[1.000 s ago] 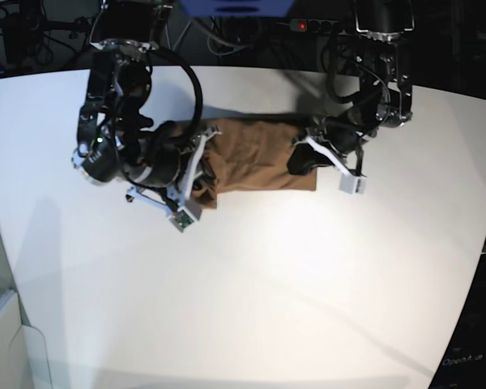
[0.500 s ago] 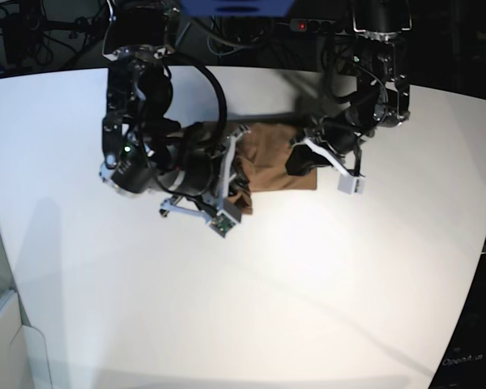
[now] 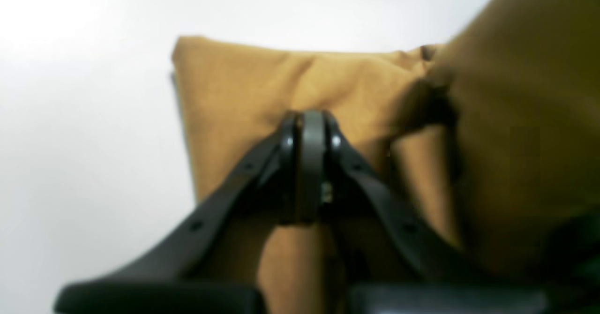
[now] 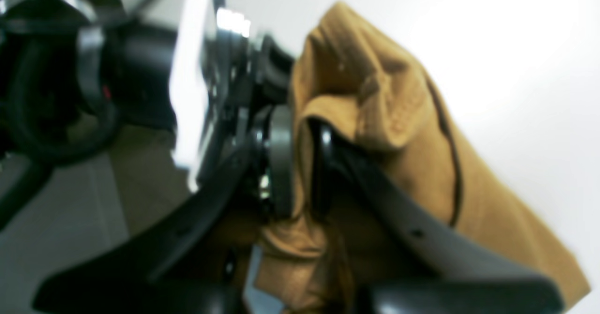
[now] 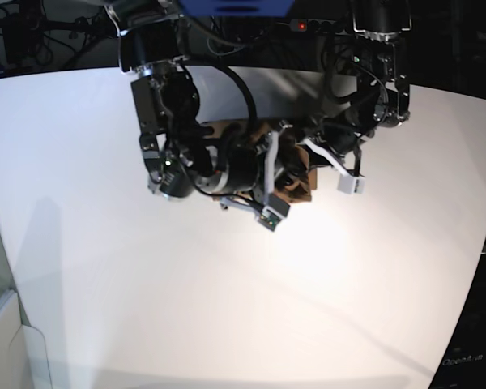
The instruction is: Fold the T-shirt properly
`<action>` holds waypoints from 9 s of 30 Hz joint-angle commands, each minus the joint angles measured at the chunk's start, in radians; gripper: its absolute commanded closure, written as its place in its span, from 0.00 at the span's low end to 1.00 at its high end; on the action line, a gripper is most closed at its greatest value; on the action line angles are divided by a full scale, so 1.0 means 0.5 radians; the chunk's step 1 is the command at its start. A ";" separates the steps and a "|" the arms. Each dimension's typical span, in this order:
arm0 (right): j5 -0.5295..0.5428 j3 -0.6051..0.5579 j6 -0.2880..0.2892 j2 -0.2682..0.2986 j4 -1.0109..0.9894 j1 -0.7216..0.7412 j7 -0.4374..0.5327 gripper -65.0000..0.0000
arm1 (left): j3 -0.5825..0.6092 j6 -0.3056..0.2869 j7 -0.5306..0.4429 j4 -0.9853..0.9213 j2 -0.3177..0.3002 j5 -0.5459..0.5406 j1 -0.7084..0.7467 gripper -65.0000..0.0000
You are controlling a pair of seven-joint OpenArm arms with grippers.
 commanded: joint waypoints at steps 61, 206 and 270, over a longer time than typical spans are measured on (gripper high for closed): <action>0.068 -0.154 0.017 -0.020 -0.115 0.057 0.253 0.47 | -0.459 -0.003 0.012 0.511 -0.068 -0.011 0.322 0.97; -0.447 -0.577 0.017 0.906 -0.824 0.416 0.909 1.00 | 0.100 -0.205 0.260 -0.308 -0.256 -0.146 -0.454 0.97; -0.444 -0.206 0.017 1.225 -0.554 -0.173 1.094 1.00 | -0.223 -0.214 0.684 -0.151 0.051 0.480 -0.525 0.97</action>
